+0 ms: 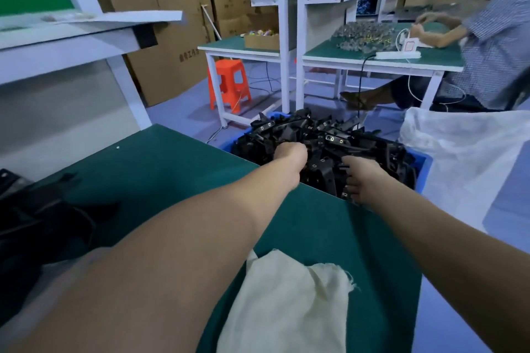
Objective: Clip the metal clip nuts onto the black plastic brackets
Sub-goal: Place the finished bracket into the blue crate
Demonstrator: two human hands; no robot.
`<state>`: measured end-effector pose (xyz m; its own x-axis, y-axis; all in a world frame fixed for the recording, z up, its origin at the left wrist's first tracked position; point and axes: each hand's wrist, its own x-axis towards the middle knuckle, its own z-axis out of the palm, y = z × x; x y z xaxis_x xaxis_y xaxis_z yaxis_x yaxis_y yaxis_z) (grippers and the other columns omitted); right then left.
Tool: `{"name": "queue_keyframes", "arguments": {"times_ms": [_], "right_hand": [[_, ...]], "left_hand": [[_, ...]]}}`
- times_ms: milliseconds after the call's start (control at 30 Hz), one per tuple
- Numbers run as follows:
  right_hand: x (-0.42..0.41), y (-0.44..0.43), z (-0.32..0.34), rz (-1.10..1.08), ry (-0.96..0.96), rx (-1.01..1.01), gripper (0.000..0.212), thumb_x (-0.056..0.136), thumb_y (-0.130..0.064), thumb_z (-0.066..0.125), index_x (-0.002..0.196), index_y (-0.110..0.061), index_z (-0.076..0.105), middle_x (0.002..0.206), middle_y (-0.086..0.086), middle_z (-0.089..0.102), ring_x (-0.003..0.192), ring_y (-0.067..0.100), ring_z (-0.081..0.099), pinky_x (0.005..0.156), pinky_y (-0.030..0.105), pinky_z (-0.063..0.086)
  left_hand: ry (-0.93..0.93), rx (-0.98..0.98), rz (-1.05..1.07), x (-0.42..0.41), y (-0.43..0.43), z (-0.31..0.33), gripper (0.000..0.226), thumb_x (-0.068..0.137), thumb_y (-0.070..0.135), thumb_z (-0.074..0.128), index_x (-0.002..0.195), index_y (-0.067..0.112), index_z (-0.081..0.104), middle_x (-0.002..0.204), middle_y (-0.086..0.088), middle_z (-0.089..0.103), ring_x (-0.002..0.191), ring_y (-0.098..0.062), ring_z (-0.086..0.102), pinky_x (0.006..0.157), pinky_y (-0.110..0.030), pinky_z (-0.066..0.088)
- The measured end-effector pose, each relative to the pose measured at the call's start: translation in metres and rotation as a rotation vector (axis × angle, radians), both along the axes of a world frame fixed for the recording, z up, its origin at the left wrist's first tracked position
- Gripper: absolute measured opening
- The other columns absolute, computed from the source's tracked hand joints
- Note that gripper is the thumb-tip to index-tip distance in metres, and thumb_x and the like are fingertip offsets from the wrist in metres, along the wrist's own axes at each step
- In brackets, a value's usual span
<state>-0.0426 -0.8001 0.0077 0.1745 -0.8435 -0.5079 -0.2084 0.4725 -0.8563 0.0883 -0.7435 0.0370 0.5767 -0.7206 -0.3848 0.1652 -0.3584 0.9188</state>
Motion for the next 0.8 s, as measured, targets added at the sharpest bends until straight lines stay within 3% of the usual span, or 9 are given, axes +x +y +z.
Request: {"name": "queue_keyframes", "arguments": {"times_ms": [33, 100, 233, 300, 467, 533, 600, 700, 800], "right_hand": [[0.004, 0.009, 0.003, 0.008, 0.032, -0.095, 0.014, 0.094, -0.024, 0.062, 0.086, -0.013, 0.059, 0.075, 0.008, 0.048, 0.059, 0.024, 0.042, 0.053, 0.033, 0.035], [0.009, 0.025, 0.012, 0.021, 0.096, -0.277, 0.019, 0.085, -0.016, 0.067, 0.069, -0.011, 0.058, 0.066, 0.007, 0.050, 0.060, 0.024, 0.041, 0.054, 0.033, 0.035], [0.027, 0.094, 0.052, 0.124, -0.052, -0.489, 0.014, 0.081, -0.016, 0.067, 0.076, -0.021, 0.079, 0.083, 0.002, 0.076, 0.084, 0.024, 0.065, 0.077, 0.039, 0.053], [0.042, 0.132, 0.070, 0.197, -0.157, -0.489, 0.022, 0.082, -0.006, 0.059, 0.074, -0.016, 0.078, 0.080, 0.001, 0.076, 0.083, 0.024, 0.067, 0.077, 0.039, 0.053], [0.085, 0.235, 0.109, 0.385, -0.393, -0.408, 0.036, 0.091, 0.006, 0.038, 0.076, -0.013, 0.064, 0.067, 0.003, 0.070, 0.072, 0.022, 0.069, 0.057, 0.030, 0.054], [0.104, 0.282, 0.117, 0.507, -0.458, -0.374, 0.034, 0.094, 0.005, 0.038, 0.082, -0.011, 0.065, 0.080, 0.010, 0.072, 0.078, 0.023, 0.070, 0.055, 0.030, 0.057], [0.124, 0.332, 0.120, 0.627, -0.485, -0.349, 0.032, 0.094, 0.007, 0.040, 0.087, -0.007, 0.068, 0.094, 0.023, 0.071, 0.090, 0.034, 0.070, 0.069, 0.042, 0.060], [0.151, 0.406, 0.119, 0.809, -0.490, -0.294, 0.028, 0.089, 0.014, 0.043, 0.087, 0.004, 0.069, 0.086, 0.030, 0.070, 0.084, 0.042, 0.070, 0.075, 0.049, 0.062], [0.174, 0.470, 0.113, 0.987, -0.448, -0.305, 0.026, 0.089, 0.010, 0.048, 0.088, 0.003, 0.073, 0.084, 0.024, 0.073, 0.082, 0.036, 0.073, 0.076, 0.047, 0.064]], "left_hand": [[0.013, -0.059, 0.017, 0.001, 0.003, 0.000, 0.025, 0.102, 0.007, 0.052, 0.119, 0.008, 0.071, 0.105, -0.006, 0.070, 0.093, -0.025, 0.063, 0.084, -0.033, 0.055], [0.032, -0.168, 0.061, -0.003, 0.016, 0.008, 0.027, 0.099, 0.003, 0.053, 0.095, 0.015, 0.076, 0.104, -0.005, 0.077, 0.100, -0.023, 0.070, 0.094, -0.035, 0.058], [0.028, -0.311, 0.169, -0.010, 0.064, 0.046, 0.033, 0.092, -0.001, 0.049, 0.084, 0.014, 0.077, 0.078, -0.003, 0.079, 0.083, -0.022, 0.074, 0.069, -0.030, 0.058], [0.017, -0.373, 0.188, -0.008, 0.098, 0.069, 0.035, 0.089, -0.004, 0.045, 0.083, 0.011, 0.076, 0.078, -0.006, 0.078, 0.067, -0.022, 0.072, 0.054, -0.025, 0.053], [-0.154, -0.415, 0.254, 0.019, 0.210, 0.110, 0.037, 0.084, -0.006, 0.046, 0.070, 0.013, 0.074, 0.064, -0.001, 0.074, 0.052, -0.016, 0.068, 0.054, -0.022, 0.056], [-0.217, -0.396, 0.321, 0.038, 0.264, 0.117, 0.036, 0.084, -0.006, 0.050, 0.069, 0.016, 0.075, 0.064, -0.001, 0.075, 0.054, -0.015, 0.071, 0.054, -0.021, 0.057], [-0.301, -0.354, 0.409, 0.058, 0.320, 0.119, 0.037, 0.082, -0.005, 0.053, 0.066, 0.019, 0.077, 0.069, 0.000, 0.077, 0.066, -0.016, 0.075, 0.068, -0.026, 0.062], [-0.450, -0.288, 0.529, 0.086, 0.409, 0.114, 0.039, 0.083, -0.004, 0.057, 0.066, 0.023, 0.078, 0.077, 0.004, 0.079, 0.083, -0.018, 0.077, 0.084, -0.036, 0.063], [-0.546, -0.214, 0.641, 0.103, 0.497, 0.101, 0.032, 0.083, 0.000, 0.061, 0.072, 0.024, 0.080, 0.076, 0.006, 0.078, 0.081, -0.012, 0.075, 0.081, -0.035, 0.064]]}}
